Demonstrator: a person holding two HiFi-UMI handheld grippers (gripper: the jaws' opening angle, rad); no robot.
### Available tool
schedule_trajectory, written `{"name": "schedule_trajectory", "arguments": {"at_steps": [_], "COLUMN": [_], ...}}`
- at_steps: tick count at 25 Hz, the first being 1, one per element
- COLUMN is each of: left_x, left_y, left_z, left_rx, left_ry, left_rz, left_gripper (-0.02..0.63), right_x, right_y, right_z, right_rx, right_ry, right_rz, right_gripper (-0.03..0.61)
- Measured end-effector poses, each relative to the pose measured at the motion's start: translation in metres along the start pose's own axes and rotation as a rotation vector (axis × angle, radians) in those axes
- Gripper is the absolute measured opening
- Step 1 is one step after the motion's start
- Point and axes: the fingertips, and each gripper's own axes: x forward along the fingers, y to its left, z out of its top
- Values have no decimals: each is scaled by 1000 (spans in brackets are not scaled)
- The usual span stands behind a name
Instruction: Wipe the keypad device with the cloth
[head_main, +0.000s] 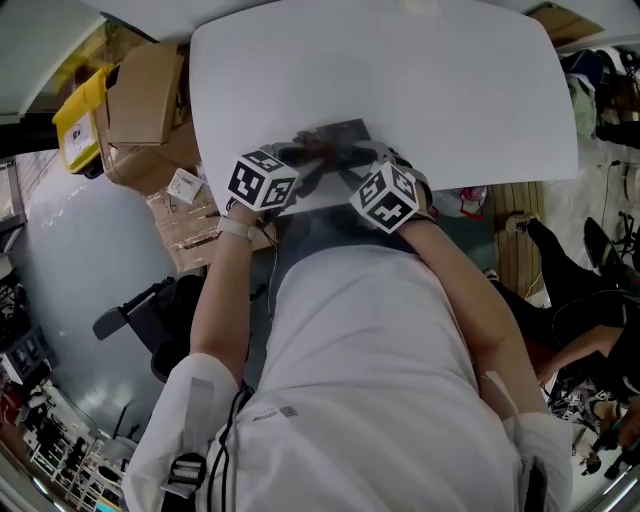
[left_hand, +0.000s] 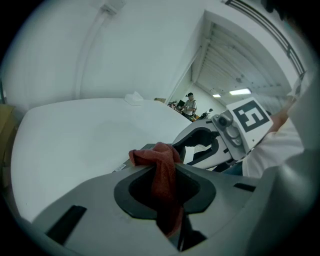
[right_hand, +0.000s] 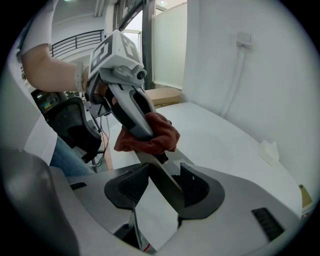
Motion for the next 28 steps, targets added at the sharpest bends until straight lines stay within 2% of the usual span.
{"name": "schedule_trajectory", "arguments": {"at_steps": [3, 7, 13, 28], "left_x": [2, 4, 8, 31], "left_y": [-5, -3, 1, 27], "left_z": [0, 1, 2, 4], "left_rx": [31, 35, 34, -11], "left_ry": [7, 14, 30, 153], "left_rz": [35, 59, 57, 65], "left_gripper": [74, 74, 74, 75], "right_x": [1, 2, 3, 4], "right_y": [0, 0, 0, 1], "right_z": [0, 0, 0, 0], "right_rx": [-4, -8, -11, -1], "right_ry": [-4, -4, -2, 8], "right_rz": [-2, 0, 3, 13], "right_gripper": [186, 186, 186, 186]}}
